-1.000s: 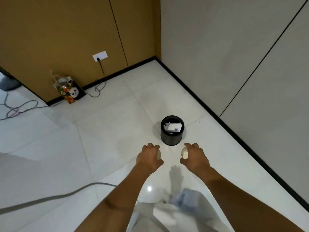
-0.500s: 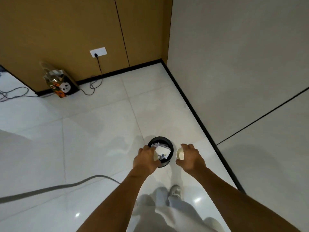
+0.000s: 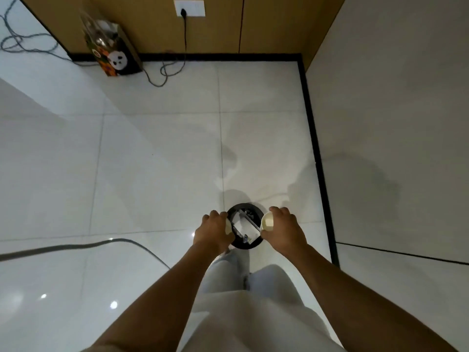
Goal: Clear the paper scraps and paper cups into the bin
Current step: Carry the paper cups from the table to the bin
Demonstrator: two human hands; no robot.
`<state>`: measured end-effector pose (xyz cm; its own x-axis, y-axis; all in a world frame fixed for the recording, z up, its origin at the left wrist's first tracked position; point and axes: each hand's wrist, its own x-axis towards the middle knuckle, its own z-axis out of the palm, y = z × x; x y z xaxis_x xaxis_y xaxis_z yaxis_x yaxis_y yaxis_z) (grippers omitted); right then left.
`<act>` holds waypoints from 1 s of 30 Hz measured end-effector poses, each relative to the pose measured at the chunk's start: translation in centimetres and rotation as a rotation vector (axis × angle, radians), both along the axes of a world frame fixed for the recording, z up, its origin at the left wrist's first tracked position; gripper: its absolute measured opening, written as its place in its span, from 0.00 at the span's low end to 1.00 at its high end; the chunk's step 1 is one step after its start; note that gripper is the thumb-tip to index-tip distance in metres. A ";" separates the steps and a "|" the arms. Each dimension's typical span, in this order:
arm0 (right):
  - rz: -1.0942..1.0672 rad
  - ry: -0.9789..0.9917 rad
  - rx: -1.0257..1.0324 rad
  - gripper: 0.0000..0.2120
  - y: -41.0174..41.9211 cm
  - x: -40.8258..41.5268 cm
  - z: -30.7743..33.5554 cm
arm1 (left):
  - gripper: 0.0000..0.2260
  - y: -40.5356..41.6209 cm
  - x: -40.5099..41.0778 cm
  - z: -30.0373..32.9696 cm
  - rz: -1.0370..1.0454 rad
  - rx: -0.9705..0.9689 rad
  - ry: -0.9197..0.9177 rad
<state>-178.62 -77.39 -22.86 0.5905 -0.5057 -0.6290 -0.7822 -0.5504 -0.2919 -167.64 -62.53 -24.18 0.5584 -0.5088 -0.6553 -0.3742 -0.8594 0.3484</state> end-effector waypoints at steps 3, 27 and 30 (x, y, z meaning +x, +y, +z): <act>0.048 0.027 0.025 0.32 -1.6 2.2 -1.4 | 0.27 -1.6 1.3 -1.5 0.068 -0.002 0.021; 0.630 0.157 0.221 0.35 -8.4 6.4 -34.4 | 0.30 -7.6 -4.2 -32.8 0.552 0.108 0.038; 0.667 0.128 0.195 0.34 -7.4 6.3 -38.5 | 0.30 -7.6 -4.5 -36.7 0.569 0.074 0.003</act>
<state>-172.34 -84.78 -61.31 0.6508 0.0673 -0.7563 -0.3312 -0.8712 -0.3625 -172.15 -70.14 -60.85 0.7287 -0.0816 -0.6800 0.1553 -0.9473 0.2801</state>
